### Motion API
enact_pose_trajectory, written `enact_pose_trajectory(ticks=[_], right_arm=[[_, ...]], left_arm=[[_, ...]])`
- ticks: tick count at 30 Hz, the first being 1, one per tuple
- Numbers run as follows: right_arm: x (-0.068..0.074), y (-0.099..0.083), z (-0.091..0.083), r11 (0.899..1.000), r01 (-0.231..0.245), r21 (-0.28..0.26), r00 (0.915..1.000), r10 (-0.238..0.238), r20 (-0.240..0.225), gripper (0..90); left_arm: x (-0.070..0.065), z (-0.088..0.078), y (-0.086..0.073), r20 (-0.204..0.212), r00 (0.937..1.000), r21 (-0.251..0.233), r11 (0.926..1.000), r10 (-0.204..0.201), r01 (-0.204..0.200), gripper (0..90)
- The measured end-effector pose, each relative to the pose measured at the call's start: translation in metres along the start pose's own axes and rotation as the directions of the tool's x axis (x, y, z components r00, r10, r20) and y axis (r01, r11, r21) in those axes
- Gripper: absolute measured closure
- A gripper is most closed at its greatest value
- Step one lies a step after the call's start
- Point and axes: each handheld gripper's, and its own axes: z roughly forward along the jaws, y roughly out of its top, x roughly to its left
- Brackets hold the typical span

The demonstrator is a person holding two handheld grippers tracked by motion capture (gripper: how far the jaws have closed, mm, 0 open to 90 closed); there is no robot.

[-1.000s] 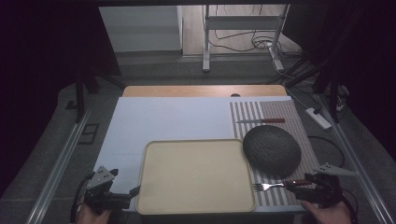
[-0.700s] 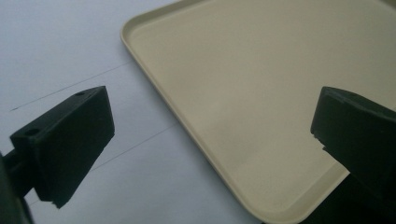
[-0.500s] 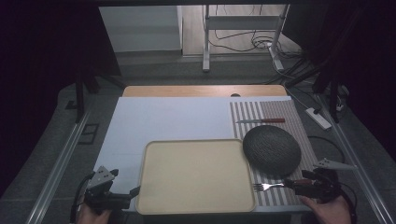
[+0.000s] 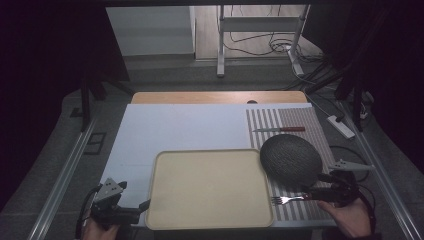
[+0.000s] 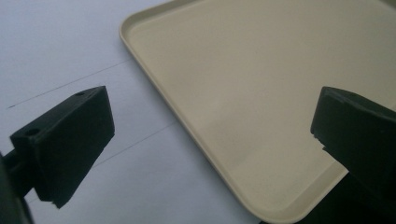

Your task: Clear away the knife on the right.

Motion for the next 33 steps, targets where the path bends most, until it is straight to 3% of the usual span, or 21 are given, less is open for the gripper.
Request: enact_pose_trajectory(ticks=[20, 33], right_arm=[[-0.014, 0.037, 0.027, 0.999, 0.042, 0.029, 0.9986, -0.043, 0.031, 13.0], [-0.021, 0.058, 0.049, 0.997, 0.068, 0.030, 0.9976, -0.068, 0.011, 10.4]], left_arm=[[0.000, 0.000, 0.000, 0.001, 1.0000, 0.002, 1.0000, 0.000, 0.000, 0.0], [0.000, 0.000, 0.000, 0.006, 1.0000, 0.002, 1.0000, 0.003, -0.003, 0.0]])
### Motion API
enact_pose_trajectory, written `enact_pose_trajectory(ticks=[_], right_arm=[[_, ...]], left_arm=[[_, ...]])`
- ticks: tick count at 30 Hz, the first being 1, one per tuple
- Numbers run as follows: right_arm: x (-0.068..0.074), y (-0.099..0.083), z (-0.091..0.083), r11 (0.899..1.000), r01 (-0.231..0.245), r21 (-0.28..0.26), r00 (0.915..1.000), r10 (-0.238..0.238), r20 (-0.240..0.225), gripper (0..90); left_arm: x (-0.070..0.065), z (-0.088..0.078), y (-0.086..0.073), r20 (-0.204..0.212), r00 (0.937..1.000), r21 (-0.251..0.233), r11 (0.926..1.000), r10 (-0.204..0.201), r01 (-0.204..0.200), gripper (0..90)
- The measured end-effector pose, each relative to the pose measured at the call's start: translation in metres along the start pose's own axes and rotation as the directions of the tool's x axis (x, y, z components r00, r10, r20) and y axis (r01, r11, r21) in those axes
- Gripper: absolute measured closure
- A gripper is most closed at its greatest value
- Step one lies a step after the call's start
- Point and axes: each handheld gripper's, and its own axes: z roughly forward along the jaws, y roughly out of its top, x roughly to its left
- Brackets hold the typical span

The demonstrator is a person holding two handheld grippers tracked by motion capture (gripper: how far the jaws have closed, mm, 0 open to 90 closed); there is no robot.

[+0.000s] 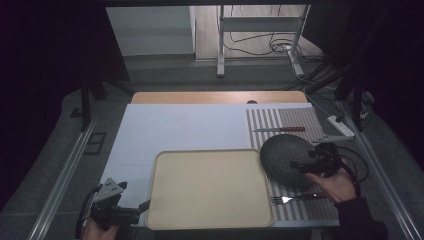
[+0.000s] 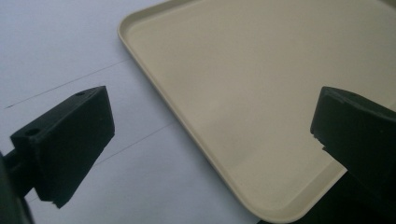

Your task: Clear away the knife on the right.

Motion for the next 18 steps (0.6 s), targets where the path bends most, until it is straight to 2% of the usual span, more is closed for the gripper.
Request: enact_pose_trajectory(ticks=[11, 18], right_arm=[[-0.012, 0.019, 0.017, 1.000, 0.015, 0.007, 0.9997, -0.015, 0.017, 11.1], [-0.022, 0.035, 0.032, 1.000, -0.010, 0.018, 1.0000, 0.010, 0.001, 12.3]], left_arm=[[0.000, 0.000, 0.000, 0.002, 1.0000, 0.002, 1.0000, 0.003, -0.003, 0.0], [0.000, 0.000, 0.000, 0.002, 1.0000, 0.003, 1.0000, 0.004, -0.004, 0.0]])
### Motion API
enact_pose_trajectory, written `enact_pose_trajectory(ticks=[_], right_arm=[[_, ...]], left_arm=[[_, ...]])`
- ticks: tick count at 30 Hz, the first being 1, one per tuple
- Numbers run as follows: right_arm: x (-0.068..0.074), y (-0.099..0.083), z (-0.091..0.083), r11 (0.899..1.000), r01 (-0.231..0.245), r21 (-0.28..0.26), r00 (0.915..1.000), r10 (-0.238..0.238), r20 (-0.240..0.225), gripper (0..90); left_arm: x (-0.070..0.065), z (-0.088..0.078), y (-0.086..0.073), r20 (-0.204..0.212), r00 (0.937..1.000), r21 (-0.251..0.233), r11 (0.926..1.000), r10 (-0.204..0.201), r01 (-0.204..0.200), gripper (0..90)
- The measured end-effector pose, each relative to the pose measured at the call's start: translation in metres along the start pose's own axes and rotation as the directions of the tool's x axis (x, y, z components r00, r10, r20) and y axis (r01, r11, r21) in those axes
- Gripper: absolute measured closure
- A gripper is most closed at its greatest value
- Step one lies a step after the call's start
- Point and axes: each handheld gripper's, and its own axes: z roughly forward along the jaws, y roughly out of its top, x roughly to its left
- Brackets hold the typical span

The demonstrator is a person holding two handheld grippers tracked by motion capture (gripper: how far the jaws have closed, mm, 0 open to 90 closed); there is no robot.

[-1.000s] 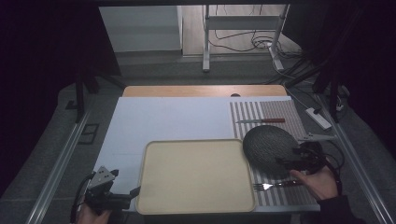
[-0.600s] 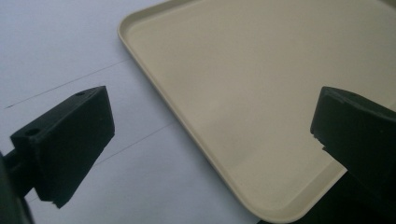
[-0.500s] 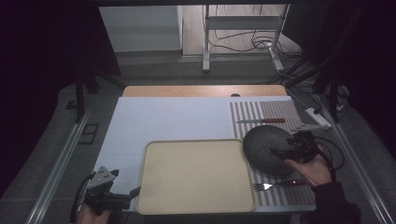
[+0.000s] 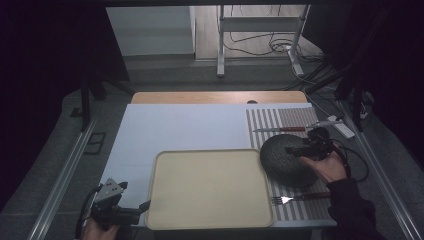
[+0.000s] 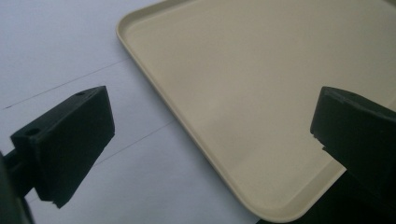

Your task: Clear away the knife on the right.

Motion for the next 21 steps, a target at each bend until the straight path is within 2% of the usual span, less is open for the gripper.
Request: enact_pose_trajectory(ticks=[7, 14, 21], right_arm=[[-0.011, 0.013, 0.014, 1.000, -0.005, -0.001, 1.0000, 0.005, 0.001, 14.1], [-0.019, 0.020, 0.025, 1.000, -0.021, 0.021, 0.9998, 0.021, -0.005, 14.3], [-0.032, 0.031, 0.039, 0.999, -0.040, 0.032, 0.9989, 0.039, 0.027, 11.8]], left_arm=[[0.000, 0.000, 0.000, 0.001, 1.0000, 0.002, 1.0000, 0.001, -0.001, 0.0], [0.000, 0.000, 0.000, -0.001, 1.0000, 0.005, 1.0000, 0.004, -0.004, 0.0], [-0.001, 0.001, 0.000, 0.001, 1.0000, 0.007, 1.0000, 0.007, -0.007, 0.0]])
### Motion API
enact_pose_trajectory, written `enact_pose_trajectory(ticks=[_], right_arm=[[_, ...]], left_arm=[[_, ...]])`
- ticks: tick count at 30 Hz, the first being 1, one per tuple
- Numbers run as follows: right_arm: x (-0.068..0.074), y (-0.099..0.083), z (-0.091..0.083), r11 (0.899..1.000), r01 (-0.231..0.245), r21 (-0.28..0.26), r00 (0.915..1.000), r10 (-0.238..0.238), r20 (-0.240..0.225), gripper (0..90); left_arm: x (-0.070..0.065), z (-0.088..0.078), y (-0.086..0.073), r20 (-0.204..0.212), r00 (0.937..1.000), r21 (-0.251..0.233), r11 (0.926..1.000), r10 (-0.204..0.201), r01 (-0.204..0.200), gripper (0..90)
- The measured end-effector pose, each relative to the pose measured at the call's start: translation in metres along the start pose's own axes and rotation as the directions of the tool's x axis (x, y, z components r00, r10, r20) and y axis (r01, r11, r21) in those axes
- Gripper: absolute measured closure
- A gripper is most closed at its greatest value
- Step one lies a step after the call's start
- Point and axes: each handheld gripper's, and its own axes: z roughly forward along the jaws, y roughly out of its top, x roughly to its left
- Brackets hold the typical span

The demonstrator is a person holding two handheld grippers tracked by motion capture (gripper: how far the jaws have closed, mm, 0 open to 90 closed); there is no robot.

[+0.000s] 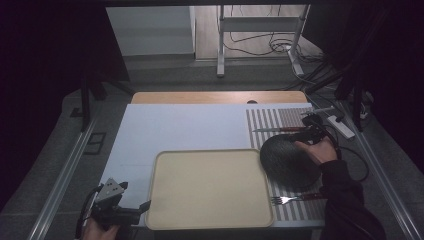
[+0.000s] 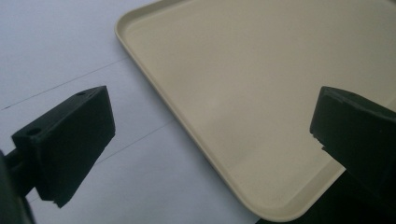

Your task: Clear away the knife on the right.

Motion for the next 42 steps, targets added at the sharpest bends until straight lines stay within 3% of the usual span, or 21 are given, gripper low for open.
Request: enact_pose_trajectory(ticks=[13, 20, 27, 30, 31, 33, 34, 36, 38, 40, 41, 42], right_arm=[[-0.018, 0.020, 0.020, 0.999, -0.019, 0.026, 0.9997, 0.019, 0.014, 7.7], [-0.029, 0.026, 0.025, 0.999, -0.042, 0.008, 0.9991, 0.042, -0.001, 5.1], [-0.045, 0.033, 0.033, 0.998, -0.053, 0.023, 0.9981, 0.052, 0.034, 7.5], [-0.049, 0.034, 0.034, 0.999, -0.047, 0.027, 0.9976, 0.045, 0.053, 15.5], [-0.054, 0.034, 0.036, 0.998, -0.039, 0.059, 0.9950, 0.033, 0.095, 23.7], [-0.055, 0.034, 0.036, 0.997, -0.039, 0.060, 0.9950, 0.033, 0.094, 28.9], [-0.058, 0.033, 0.036, 0.997, -0.030, 0.067, 0.9949, 0.023, 0.098, 40.6], [-0.058, 0.033, 0.037, 0.997, -0.011, 0.075, 0.9935, 0.003, 0.113, 52.3], [-0.059, 0.033, 0.038, 0.997, -0.013, 0.072, 0.9933, 0.005, 0.116, 56.9], [-0.062, 0.033, 0.040, 0.994, -0.052, 0.092, 0.9890, 0.038, 0.143, 66.7], [-0.066, 0.032, 0.044, 0.990, -0.089, 0.111, 0.9842, 0.070, 0.162, 76.7], [-0.066, 0.032, 0.044, 0.990, -0.089, 0.111, 0.9842, 0.070, 0.162, 76.7]], left_arm=[[-0.001, 0.000, 0.000, -0.001, 1.0000, 0.006, 1.0000, 0.008, -0.008, 0.3], [-0.001, 0.001, 0.001, -0.001, 0.9999, 0.012, 0.9998, 0.015, -0.015, 0.4], [-0.002, 0.002, 0.001, -0.002, 0.9998, 0.017, 0.9996, 0.020, -0.020, 0.5], [-0.002, 0.002, 0.001, -0.003, 0.9996, 0.022, 0.9994, 0.027, -0.026, 0.5], [-0.003, 0.002, 0.001, -0.003, 0.9996, 0.024, 0.9993, 0.029, -0.029, 0.5], [-0.003, 0.002, 0.001, -0.002, 0.9996, 0.025, 0.9993, 0.029, -0.029, 0.5], [-0.003, 0.002, 0.002, -0.003, 0.9995, 0.026, 0.9992, 0.031, -0.031, 0.5], [-0.004, 0.003, 0.002, -0.004, 0.9993, 0.032, 0.9988, 0.038, -0.038, 0.6], [-0.004, 0.003, 0.002, -0.005, 0.9991, 0.033, 0.9986, 0.041, -0.041, 0.6], [-0.005, 0.004, 0.002, -0.005, 0.9988, 0.037, 0.9981, 0.049, -0.049, 0.6], [-0.005, 0.004, 0.002, -0.005, 0.9986, 0.038, 0.9979, 0.052, -0.052, 0.6], [-0.005, 0.004, 0.002, -0.006, 0.9986, 0.039, 0.9979, 0.053, -0.053, 0.6]])
